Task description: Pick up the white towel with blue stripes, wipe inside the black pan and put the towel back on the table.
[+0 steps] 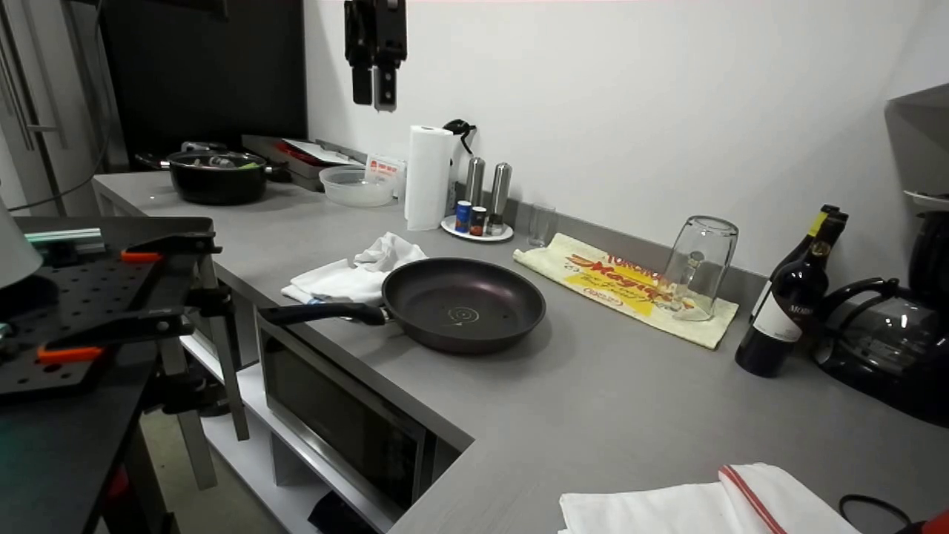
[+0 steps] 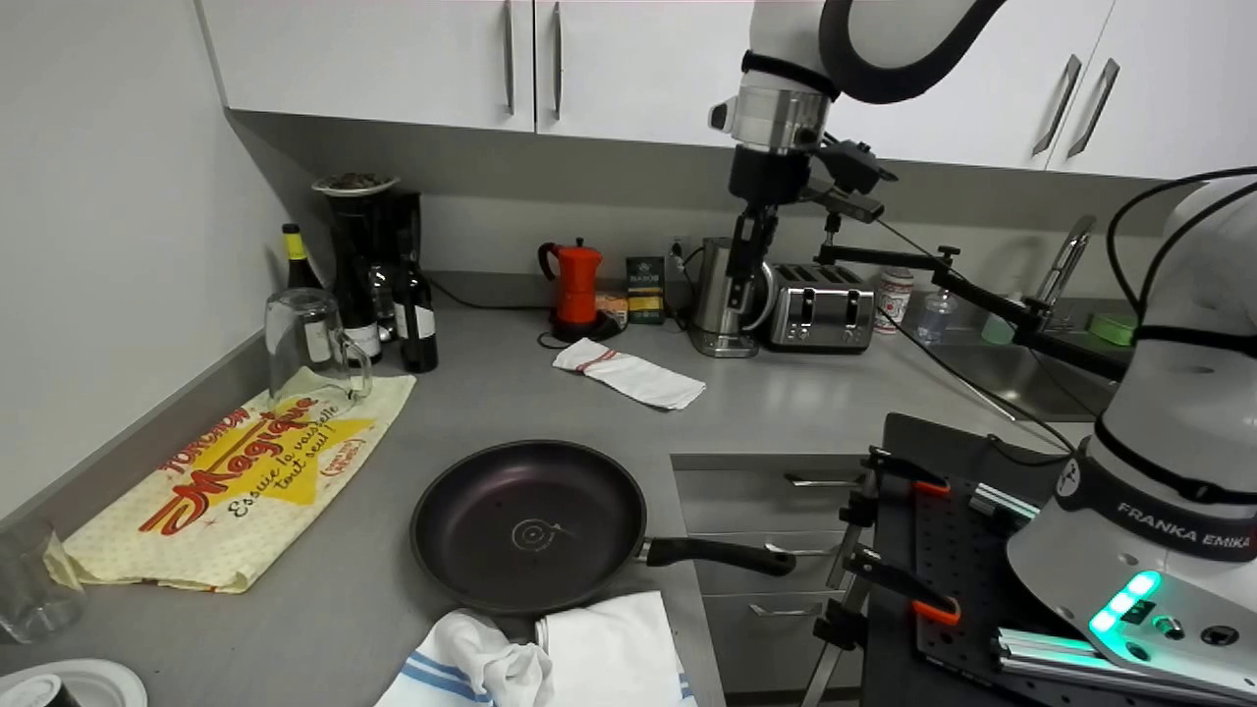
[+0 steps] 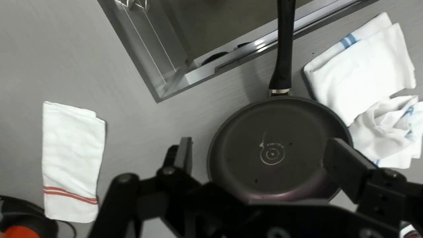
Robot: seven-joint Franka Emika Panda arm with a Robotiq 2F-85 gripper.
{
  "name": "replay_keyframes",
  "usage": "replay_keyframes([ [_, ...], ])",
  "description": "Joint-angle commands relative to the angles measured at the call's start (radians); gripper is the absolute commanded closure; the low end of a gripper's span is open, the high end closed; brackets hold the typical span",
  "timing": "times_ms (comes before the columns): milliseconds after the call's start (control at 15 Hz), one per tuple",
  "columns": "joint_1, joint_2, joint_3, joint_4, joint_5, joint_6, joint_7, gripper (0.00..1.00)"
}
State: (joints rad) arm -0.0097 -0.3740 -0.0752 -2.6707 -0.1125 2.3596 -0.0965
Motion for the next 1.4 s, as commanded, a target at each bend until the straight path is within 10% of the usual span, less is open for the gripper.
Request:
replay_keyframes([
  [0,0.068,0.068,0.030,-0.023,0.050,0.076,-0.091,0.00],
  [600,0.250,0.354,0.130,0.022,0.312,0.341,-0.208,0.00],
  [1333,0.269,0.465,0.386,0.174,0.531,0.289,-0.406,0.00],
])
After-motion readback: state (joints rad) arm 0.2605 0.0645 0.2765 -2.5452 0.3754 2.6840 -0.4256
